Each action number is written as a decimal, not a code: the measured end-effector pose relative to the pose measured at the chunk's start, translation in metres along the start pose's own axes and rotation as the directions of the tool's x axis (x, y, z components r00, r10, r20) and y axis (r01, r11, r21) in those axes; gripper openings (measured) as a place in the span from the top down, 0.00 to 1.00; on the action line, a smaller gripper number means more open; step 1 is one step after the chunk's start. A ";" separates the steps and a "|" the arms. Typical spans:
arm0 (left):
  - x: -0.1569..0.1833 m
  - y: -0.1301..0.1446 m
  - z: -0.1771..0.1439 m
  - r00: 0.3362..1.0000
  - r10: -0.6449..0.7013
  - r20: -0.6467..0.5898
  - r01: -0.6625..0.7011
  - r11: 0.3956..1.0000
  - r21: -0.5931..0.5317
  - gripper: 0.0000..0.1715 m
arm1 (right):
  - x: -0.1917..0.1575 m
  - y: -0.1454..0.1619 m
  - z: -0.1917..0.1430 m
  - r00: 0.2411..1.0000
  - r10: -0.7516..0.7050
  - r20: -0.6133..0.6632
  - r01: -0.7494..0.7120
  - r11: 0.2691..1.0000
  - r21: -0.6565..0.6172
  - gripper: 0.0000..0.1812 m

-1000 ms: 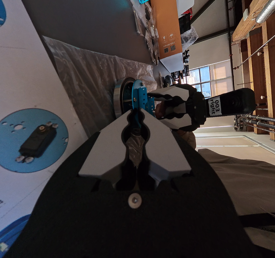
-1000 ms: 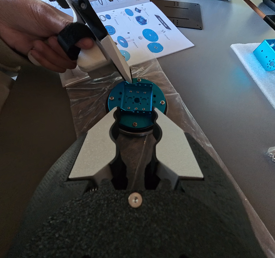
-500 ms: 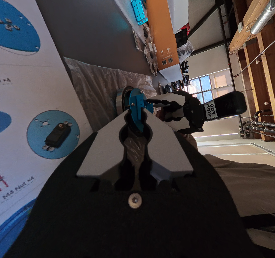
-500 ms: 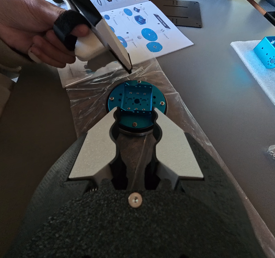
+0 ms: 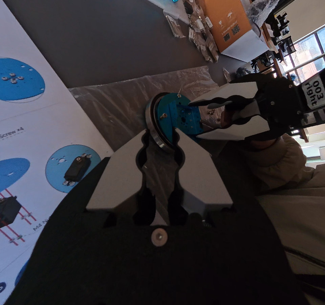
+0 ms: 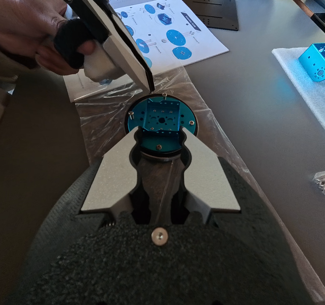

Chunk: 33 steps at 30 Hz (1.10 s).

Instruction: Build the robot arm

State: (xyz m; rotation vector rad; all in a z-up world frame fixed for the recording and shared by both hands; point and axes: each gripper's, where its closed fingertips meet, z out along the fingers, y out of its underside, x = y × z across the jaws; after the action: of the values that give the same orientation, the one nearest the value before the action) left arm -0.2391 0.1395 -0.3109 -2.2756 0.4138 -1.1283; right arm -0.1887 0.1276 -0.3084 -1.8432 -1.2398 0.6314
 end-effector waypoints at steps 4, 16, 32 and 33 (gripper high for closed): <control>-0.002 0.003 0.004 1.000 0.007 0.012 -0.007 1.000 -0.022 0.85 | 0.000 0.000 0.001 1.000 0.006 -0.001 -0.006 1.000 0.001 0.77; -0.003 0.008 0.009 1.000 0.005 0.026 -0.003 0.998 -0.055 0.85 | 0.000 0.002 0.001 0.998 0.054 0.029 -0.055 0.999 0.002 0.77; -0.003 0.007 0.009 1.000 -0.022 0.011 0.023 0.999 -0.049 0.87 | -0.002 -0.009 -0.014 0.999 0.022 0.044 -0.025 0.998 0.066 0.77; -0.003 0.007 0.009 1.000 -0.024 0.010 0.024 0.999 -0.048 0.87 | -0.003 -0.007 -0.017 0.999 0.008 0.047 -0.010 0.998 0.054 0.79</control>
State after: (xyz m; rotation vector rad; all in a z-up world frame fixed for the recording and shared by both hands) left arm -0.2341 0.1384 -0.3220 -2.3328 0.4155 -1.1303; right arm -0.1800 0.1205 -0.2936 -1.7994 -1.2333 0.7101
